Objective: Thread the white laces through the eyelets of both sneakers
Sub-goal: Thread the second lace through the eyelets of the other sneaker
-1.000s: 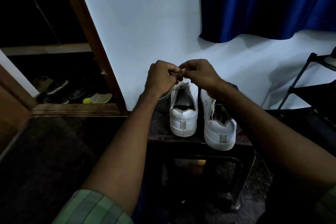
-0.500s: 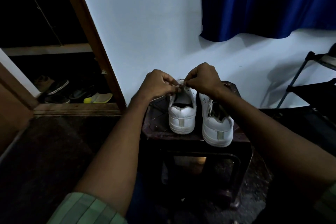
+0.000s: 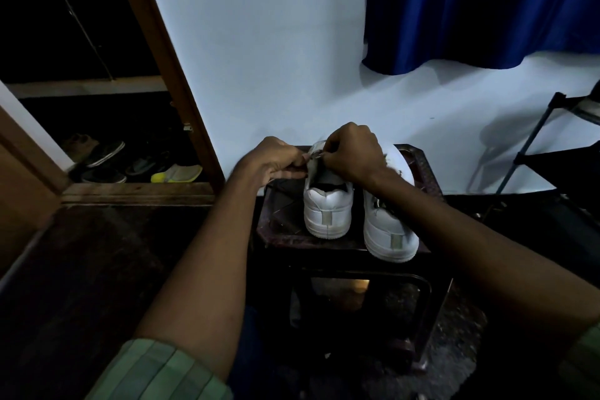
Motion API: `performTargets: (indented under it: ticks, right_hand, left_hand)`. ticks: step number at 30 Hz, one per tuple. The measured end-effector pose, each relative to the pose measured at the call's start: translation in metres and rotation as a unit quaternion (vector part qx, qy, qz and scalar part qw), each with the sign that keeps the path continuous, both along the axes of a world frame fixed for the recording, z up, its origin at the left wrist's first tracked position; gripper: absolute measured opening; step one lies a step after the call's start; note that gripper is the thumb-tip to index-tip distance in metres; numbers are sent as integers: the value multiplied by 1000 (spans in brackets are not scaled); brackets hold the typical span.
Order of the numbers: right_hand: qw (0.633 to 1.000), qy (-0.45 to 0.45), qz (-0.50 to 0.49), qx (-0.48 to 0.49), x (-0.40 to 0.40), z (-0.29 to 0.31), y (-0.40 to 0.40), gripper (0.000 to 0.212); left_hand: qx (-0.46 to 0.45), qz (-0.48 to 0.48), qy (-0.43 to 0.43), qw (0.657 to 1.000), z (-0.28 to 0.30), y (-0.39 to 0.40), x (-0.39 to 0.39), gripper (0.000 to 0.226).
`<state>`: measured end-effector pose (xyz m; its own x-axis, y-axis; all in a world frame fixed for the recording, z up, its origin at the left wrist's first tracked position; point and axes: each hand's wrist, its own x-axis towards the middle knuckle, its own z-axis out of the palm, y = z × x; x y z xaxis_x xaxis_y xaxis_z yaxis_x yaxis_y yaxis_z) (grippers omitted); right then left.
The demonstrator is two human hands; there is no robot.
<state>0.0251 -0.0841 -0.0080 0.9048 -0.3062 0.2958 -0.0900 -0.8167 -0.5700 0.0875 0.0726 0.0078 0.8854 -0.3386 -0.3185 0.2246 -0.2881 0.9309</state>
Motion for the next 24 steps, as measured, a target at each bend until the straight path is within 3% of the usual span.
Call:
performTargets:
  ticks: [6, 20, 24]
  right_hand:
    - [999, -8, 38, 1, -2, 1, 4, 9]
    - [1000, -11, -12, -18, -4, 1, 4, 12]
    - [1000, -18, 14, -18, -3, -1, 4, 12]
  left_hand:
    - [-24, -7, 18, 1000, 1, 6, 1, 19]
    - [-15, -28, 28, 999, 1, 8, 4, 12]
    - [-16, -33, 26, 999, 1, 7, 5, 18]
